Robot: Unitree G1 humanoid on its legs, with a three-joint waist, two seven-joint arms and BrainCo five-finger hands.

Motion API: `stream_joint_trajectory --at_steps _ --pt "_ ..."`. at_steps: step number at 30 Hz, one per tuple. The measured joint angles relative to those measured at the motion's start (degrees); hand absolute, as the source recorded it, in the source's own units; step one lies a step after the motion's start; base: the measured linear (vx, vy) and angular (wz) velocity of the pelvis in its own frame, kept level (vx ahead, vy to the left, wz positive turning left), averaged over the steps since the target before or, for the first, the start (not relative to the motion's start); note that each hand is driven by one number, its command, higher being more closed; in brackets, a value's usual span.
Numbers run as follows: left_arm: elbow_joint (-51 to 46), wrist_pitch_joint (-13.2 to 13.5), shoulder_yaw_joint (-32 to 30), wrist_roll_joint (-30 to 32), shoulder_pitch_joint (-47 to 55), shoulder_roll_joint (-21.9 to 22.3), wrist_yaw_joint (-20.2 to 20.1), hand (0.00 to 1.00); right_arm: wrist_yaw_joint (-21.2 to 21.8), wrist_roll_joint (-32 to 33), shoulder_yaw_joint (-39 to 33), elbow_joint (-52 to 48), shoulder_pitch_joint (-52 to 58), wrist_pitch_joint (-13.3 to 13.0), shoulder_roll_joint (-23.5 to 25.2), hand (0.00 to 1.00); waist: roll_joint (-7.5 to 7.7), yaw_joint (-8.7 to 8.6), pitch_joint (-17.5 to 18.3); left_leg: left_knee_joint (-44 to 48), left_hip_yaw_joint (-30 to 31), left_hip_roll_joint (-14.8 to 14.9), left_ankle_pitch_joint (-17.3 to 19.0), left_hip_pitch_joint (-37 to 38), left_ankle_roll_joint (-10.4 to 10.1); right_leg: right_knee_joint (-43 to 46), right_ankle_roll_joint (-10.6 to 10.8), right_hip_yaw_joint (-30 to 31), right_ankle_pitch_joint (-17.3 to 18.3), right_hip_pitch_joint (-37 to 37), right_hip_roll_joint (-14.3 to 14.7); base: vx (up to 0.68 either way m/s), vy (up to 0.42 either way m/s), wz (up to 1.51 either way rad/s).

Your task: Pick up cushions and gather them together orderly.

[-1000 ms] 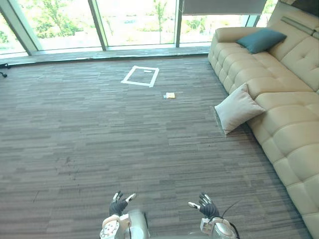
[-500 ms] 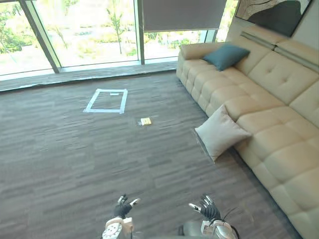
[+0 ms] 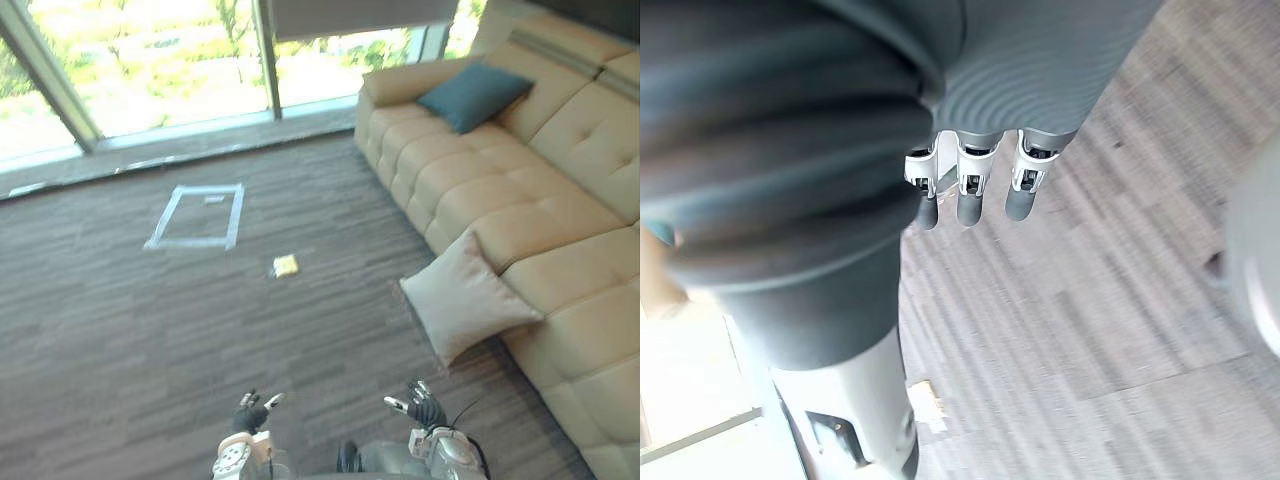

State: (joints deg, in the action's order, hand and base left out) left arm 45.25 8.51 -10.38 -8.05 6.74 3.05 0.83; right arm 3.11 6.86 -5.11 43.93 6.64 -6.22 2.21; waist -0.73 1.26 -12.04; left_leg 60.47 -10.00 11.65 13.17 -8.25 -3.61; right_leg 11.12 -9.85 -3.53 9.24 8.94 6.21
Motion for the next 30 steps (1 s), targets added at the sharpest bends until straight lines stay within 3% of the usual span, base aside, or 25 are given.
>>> stream_joint_trajectory --at_steps 2,4,5,7,8,10,11,12,13,14,15,17,18,20,22,23,25,26,28,29,30 --pt "-0.79 0.16 0.38 0.00 0.16 0.13 -0.01 0.00 -0.01 -0.01 0.96 -0.04 -0.30 0.19 0.11 0.00 -0.28 0.93 0.02 -12.32 1.26 -2.91 2.01 -4.87 1.05 -1.61 0.58 4.59 1.88 3.37 -0.83 0.45 0.074 -1.10" --pt "-1.17 0.79 0.47 -0.21 0.15 0.38 0.11 0.00 -0.21 -0.02 0.81 -0.01 0.47 0.30 0.08 0.00 -0.15 1.17 -0.01 -25.80 5.38 -7.30 1.32 -5.81 0.21 -1.57 1.33 7.49 3.06 5.12 -1.85 0.48 0.155 -0.92" --pt "-1.25 1.12 0.87 -1.02 0.51 0.30 0.14 0.00 -0.41 -0.02 0.84 0.03 0.92 0.27 0.02 0.00 0.33 1.69 0.51 -35.18 8.19 -9.81 -1.01 -5.76 -0.93 -1.58 2.57 9.70 5.20 6.36 -2.58 0.48 0.204 -0.99" --pt "-1.11 1.26 1.63 -1.09 0.82 0.29 0.13 0.00 -0.50 -0.03 0.84 0.10 1.44 0.23 -0.12 0.00 -0.41 1.84 1.31 -40.21 9.42 -9.84 -4.66 -5.74 1.38 -1.08 4.31 12.41 7.90 7.77 -1.92 0.54 0.254 -1.08" --pt "-0.68 1.16 1.61 -1.08 0.77 -0.35 0.11 0.00 -0.62 -0.05 1.18 0.59 2.03 0.26 0.04 0.00 0.24 2.02 2.89 -38.07 8.82 -9.61 -9.64 -5.18 1.84 0.96 5.57 16.19 9.81 8.28 -2.27 0.61 0.296 -1.17" --pt "0.46 1.13 1.63 -1.03 0.79 -1.75 0.09 0.00 -0.65 -0.07 2.92 0.45 3.18 0.20 0.76 0.00 3.66 1.93 5.09 -37.30 3.27 -9.60 -5.94 -3.17 2.99 8.61 7.59 20.22 10.88 5.07 -4.25 0.67 0.321 -1.28" --pt "0.51 1.13 1.64 -0.99 0.74 -2.06 0.12 0.00 -0.61 -0.11 3.92 0.41 3.44 0.20 0.94 0.00 4.42 2.01 5.58 -37.15 0.97 -9.52 -4.47 -1.93 3.48 12.17 8.10 20.59 10.81 3.98 -4.76 0.40 0.196 -0.98" --pt "0.53 1.04 1.69 -0.95 0.69 -2.14 0.12 0.00 -0.58 -0.16 4.21 0.42 3.47 0.21 1.20 0.00 4.47 2.00 5.56 -37.18 0.01 -9.51 -3.95 -1.24 3.74 13.91 8.83 20.38 10.57 3.40 -5.08 0.41 0.211 -1.03" --pt "1.29 0.99 2.61 -0.93 0.55 -2.14 0.16 0.00 -0.46 -0.20 4.31 0.40 3.52 0.20 1.14 0.00 4.51 1.72 5.56 -37.72 -1.94 -9.10 -1.52 2.00 4.44 22.48 13.95 16.79 8.15 -0.21 -5.64 0.28 0.157 -0.82" --pt "1.54 0.96 3.01 -0.93 0.45 -2.12 0.17 0.00 -0.41 -0.22 4.31 0.43 3.55 0.20 1.06 0.00 4.04 1.70 5.23 -38.39 -2.32 -9.05 -0.77 3.54 4.48 26.34 15.70 14.76 7.50 -2.01 -6.39 0.38 0.233 -1.04" --pt "1.95 0.80 3.68 -0.94 0.11 -2.11 0.21 0.00 -0.27 -0.30 4.14 0.17 3.55 0.12 0.81 0.00 4.19 1.60 4.99 -40.13 -4.60 -8.98 0.31 7.29 4.58 33.31 15.91 9.30 8.25 -5.47 -8.50 0.25 0.164 -0.81" --pt "3.75 0.73 4.62 -0.95 -0.42 -2.09 0.27 0.00 -0.29 -0.80 4.23 -0.07 3.40 -0.05 0.76 0.00 3.73 1.54 4.80 -42.52 -7.25 -8.32 1.50 11.55 4.18 36.92 13.44 0.67 10.36 -9.20 -11.55 0.24 0.146 -0.74" --pt "4.97 0.71 4.98 -0.95 -0.81 -2.09 0.25 0.00 -0.24 -1.59 4.30 0.34 2.98 -0.18 0.76 0.00 3.52 1.46 4.82 -45.27 -8.66 -7.91 1.45 14.75 4.00 34.74 12.16 -4.45 11.95 -11.64 -12.61 0.22 0.096 -0.57" --pt "6.53 0.68 5.93 -0.95 -1.64 -2.36 0.22 0.00 -0.24 -2.25 4.24 2.29 1.47 -0.61 0.51 0.00 3.25 0.85 4.79 -48.76 -10.30 -7.21 0.80 17.37 2.97 27.93 11.90 -9.34 12.02 -15.24 -12.62 0.22 0.045 -0.44" --pt "7.86 0.65 7.22 -0.97 -2.10 -2.63 0.17 0.00 -0.25 -2.27 4.20 4.20 -0.43 -0.72 -0.36 0.00 2.55 0.24 4.38 -50.83 -11.70 -6.47 0.42 19.24 2.32 19.40 11.07 -13.23 9.33 -18.09 -12.32 0.27 -0.013 -0.26" --pt "9.04 0.62 8.07 -0.96 -2.65 -2.83 0.17 0.00 -0.26 -2.27 4.15 4.77 -1.63 -0.76 -1.01 0.00 1.80 -0.51 3.81 -51.75 -11.85 -6.15 0.23 20.63 2.00 13.34 9.98 -14.76 5.31 -19.09 -11.48 0.29 -0.044 -0.09" --pt "9.63 0.54 8.55 -0.89 -2.55 -3.31 0.08 0.00 -0.25 -2.28 3.79 4.92 -1.75 -1.04 -1.18 0.00 2.35 -1.13 3.52 -52.21 -10.90 -7.08 0.36 21.97 1.74 6.51 7.07 -12.39 -5.30 -18.64 -10.63 0.37 -0.114 -0.03" --pt "10.23 0.43 7.97 -0.51 -2.96 -2.27 0.05 0.00 -0.27 -2.27 2.77 4.84 -2.29 -1.10 -2.14 0.00 0.70 -1.27 3.06 -51.87 -9.71 -5.67 0.57 23.73 0.48 8.28 6.02 -11.86 -4.75 -17.67 -9.55 0.43 -0.208 0.02" --pt "9.41 0.43 7.17 -0.38 -2.90 -1.51 0.04 0.00 -0.27 -2.25 1.63 4.35 -2.22 -1.10 -2.26 0.00 -0.02 -1.33 2.65 -44.35 -7.99 -3.97 0.53 21.62 0.07 8.13 5.91 -11.89 -1.86 -16.55 -9.08 0.37 -0.269 0.07" --pt "8.05 0.47 6.21 -0.35 -2.71 -1.21 0.00 0.00 -0.26 -2.20 1.31 3.99 -2.02 -1.12 -2.22 0.00 -0.73 -1.32 2.22 -31.15 -6.16 -1.18 0.21 16.06 -0.11 6.32 5.90 -11.99 -0.76 -13.79 -7.59 0.32 -0.268 -0.01" --pt "6.84 0.48 4.97 -0.35 -2.54 -0.53 0.00 0.00 -0.32 -2.16 1.34 3.96 -2.00 -1.01 -2.44 0.00 -1.59 -1.07 1.71 -19.24 -4.12 2.09 -0.87 11.24 -0.46 4.35 4.53 -11.74 -0.67 -10.99 -5.55 0.34 -0.232 -0.14"
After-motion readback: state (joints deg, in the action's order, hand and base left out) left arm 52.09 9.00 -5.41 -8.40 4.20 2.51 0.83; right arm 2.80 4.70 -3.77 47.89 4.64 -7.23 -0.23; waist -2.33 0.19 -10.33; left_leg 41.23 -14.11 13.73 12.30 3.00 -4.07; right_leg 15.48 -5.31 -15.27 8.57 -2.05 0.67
